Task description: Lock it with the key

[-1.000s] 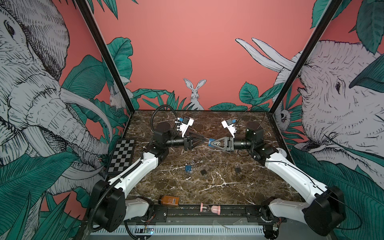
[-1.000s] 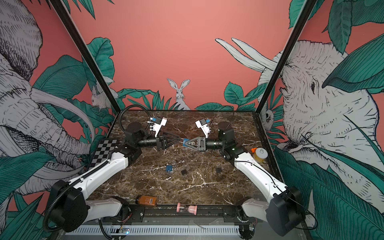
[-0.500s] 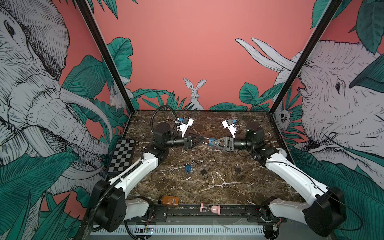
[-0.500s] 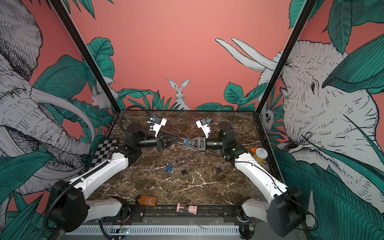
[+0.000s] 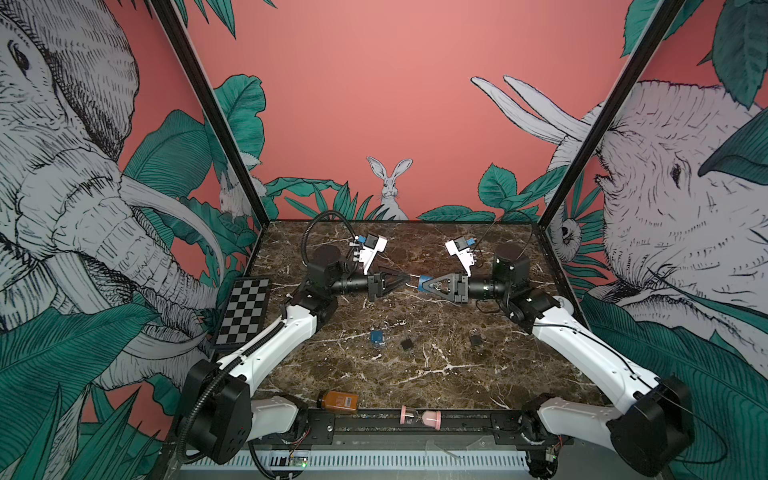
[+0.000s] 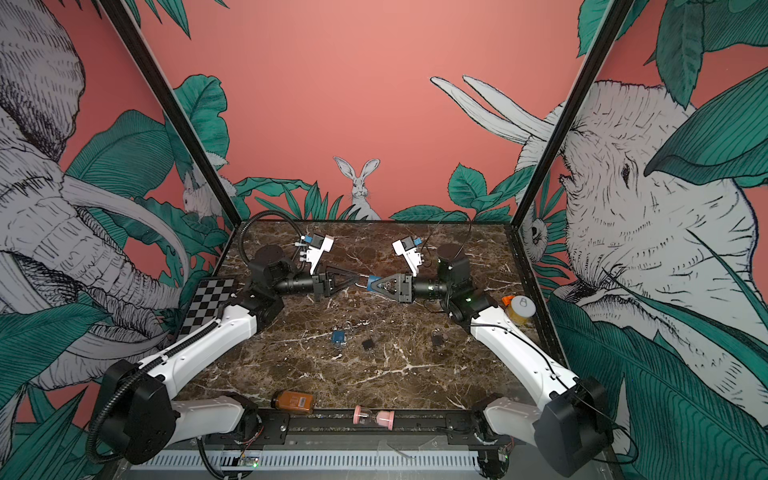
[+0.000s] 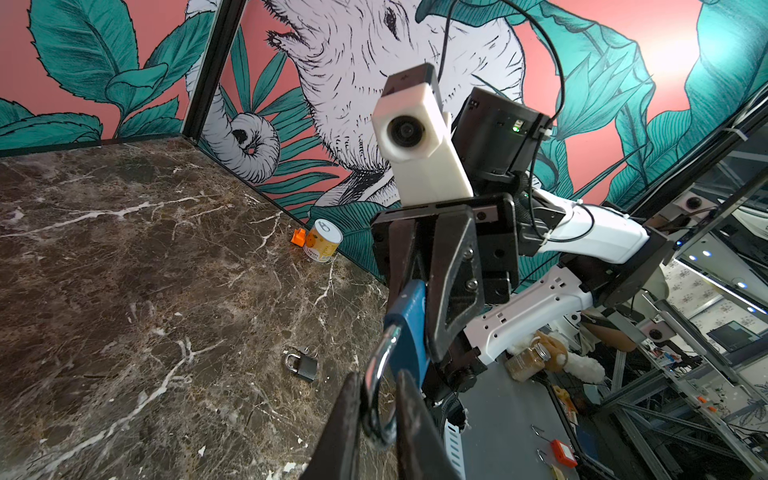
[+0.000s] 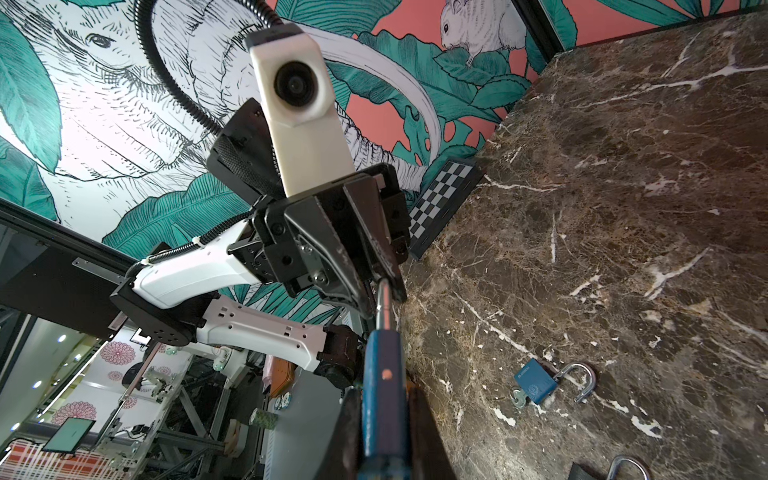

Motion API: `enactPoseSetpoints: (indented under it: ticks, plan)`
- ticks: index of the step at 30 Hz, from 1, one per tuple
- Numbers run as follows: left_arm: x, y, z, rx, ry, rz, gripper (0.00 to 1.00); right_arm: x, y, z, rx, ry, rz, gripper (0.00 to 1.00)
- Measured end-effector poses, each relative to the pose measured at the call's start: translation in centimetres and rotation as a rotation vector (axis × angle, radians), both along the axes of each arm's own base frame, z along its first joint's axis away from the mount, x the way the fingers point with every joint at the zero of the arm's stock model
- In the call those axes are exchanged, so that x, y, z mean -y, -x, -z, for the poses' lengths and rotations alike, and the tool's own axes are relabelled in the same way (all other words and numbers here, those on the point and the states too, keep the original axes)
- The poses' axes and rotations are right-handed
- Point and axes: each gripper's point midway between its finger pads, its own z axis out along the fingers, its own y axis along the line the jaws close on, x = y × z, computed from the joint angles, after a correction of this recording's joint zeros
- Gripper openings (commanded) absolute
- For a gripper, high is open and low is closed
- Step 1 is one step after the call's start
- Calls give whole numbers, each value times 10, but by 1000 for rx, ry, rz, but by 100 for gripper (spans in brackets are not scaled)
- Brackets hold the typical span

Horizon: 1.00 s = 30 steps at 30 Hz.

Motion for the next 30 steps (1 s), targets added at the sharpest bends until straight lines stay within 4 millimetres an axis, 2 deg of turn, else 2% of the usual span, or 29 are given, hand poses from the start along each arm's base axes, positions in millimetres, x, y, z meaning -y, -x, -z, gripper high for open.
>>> enactPoseSetpoints:
  ticks: [7,10,21,30]
  plan:
    - [2,0,2,-8,-3,4,12,0,0,0,4,0,-1,0]
    - [2,1,2,-14,-3,7,0,0,0,0,9,1,-1,0]
    - [6,5,-4,-46,18,24,0,3,2,-3,31,-5,-14,0]
    - [20,8,-4,-79,32,29,0,7,0,-3,43,-3,-11,0]
